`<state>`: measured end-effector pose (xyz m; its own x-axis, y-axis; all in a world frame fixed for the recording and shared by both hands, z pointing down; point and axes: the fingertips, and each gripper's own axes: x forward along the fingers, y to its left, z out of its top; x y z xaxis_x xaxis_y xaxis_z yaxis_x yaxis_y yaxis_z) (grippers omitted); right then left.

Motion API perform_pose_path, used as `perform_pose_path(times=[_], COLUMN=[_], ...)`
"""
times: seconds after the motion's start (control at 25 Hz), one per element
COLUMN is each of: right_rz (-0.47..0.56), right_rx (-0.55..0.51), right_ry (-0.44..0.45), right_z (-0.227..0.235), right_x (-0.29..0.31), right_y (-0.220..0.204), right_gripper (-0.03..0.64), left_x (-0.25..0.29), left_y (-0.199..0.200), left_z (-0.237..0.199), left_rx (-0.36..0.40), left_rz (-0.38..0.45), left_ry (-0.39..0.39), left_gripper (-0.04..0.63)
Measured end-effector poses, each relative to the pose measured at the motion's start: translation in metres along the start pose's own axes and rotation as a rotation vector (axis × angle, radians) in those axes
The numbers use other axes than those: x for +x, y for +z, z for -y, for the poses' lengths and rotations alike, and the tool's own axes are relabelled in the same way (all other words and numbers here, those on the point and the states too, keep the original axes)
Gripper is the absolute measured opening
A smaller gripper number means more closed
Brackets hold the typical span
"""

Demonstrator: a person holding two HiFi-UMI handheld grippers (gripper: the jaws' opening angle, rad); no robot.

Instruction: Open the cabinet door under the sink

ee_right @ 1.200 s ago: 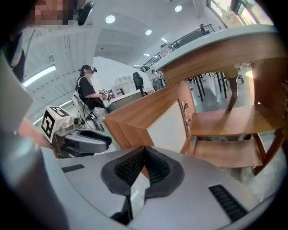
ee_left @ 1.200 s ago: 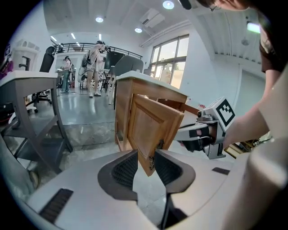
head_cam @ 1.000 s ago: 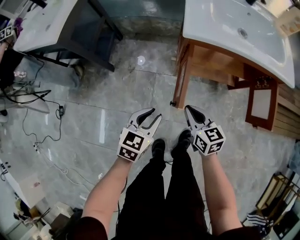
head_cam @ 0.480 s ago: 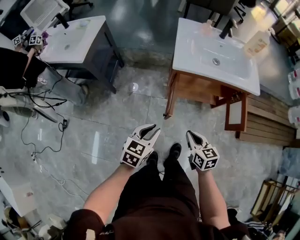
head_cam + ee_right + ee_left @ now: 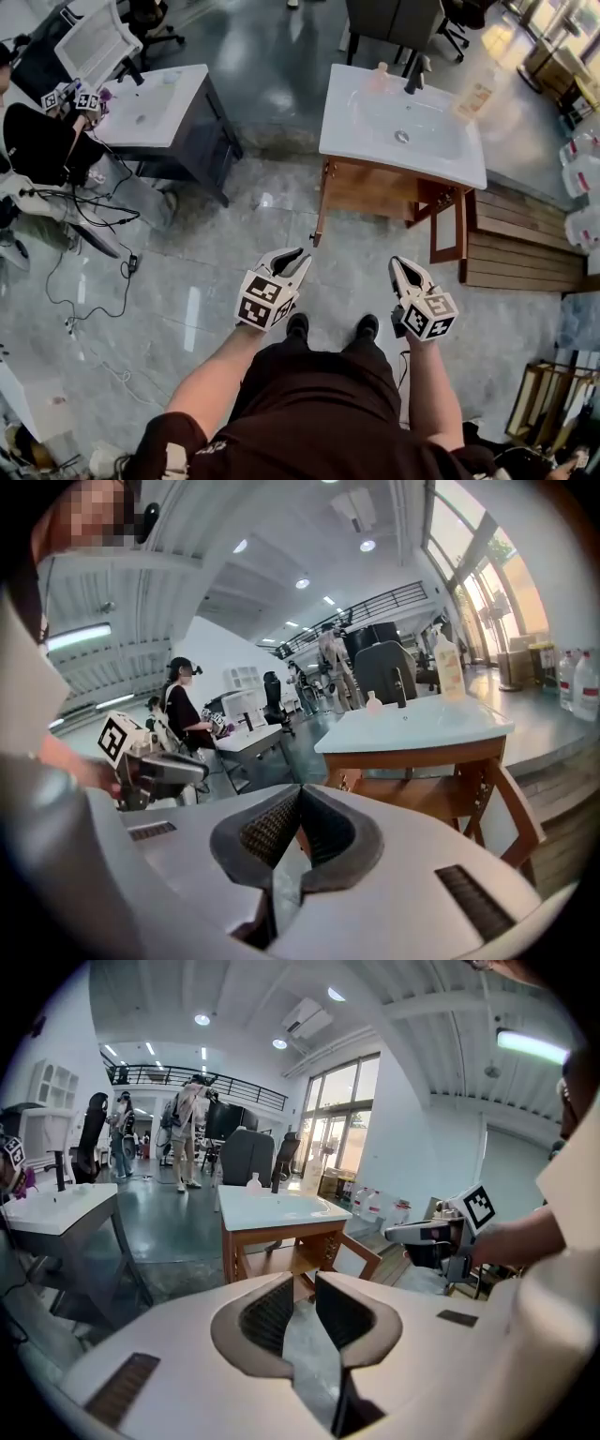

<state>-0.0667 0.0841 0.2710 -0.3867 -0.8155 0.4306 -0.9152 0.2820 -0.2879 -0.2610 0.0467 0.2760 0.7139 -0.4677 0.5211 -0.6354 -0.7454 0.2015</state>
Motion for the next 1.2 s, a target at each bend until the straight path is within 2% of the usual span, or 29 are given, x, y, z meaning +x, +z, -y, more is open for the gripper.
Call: perform_pose_path(times=[0.12,0.2,0.36,0.56,0.72,0.96,1.08,1.2], right_rz=[-0.042,-0.034,0.022,0.063,0.139,0.257,0.317,0.307], right_rx=[-0.176,-0.242,-0.224,-0.234,-0.191,-0.189,-0.195,-0.215], right_ry=[0.053,0.11,0.202,0.21,0.178,0.178,0.162,0.181], right_z=[-0.002,0.001,0.032,0.092,0.128,0.135,0.133,0.134], right_x=[-0.02,-0.038,-0.093,-0.155,-0.187,-0.215,-0.22,-0.215], right_y=[0.02,0.037,0.059,0.079,0.104,0.141,0.163,0.157], right_gripper=[0.014,0.014,0.012,0.012,0.012,0.011,0.011,0.011], left_x=[0.006,0.014,0.032,0.048,0.056,0.058,0.063,0.065], left_y=[0.029,0.05,0.086,0.13,0.154,0.174,0.184,0.191], left_z=[0.02,0.036,0.075,0.128,0.166,0.21,0.219,0.219], left_rx=[-0.015,-0.022,-0.052,-0.045,-0.022,0.014,0.034,0.035], left_rz=[0.028,0.047,0.088,0.15,0.176,0.187,0.2,0.221], left_ry=[0.048,0.087,0.173,0.252,0.258,0.234,0.23,0.24], left_gripper=[0.08,0.077,0.072,0.069,0.069,0.067,0.066,0.062])
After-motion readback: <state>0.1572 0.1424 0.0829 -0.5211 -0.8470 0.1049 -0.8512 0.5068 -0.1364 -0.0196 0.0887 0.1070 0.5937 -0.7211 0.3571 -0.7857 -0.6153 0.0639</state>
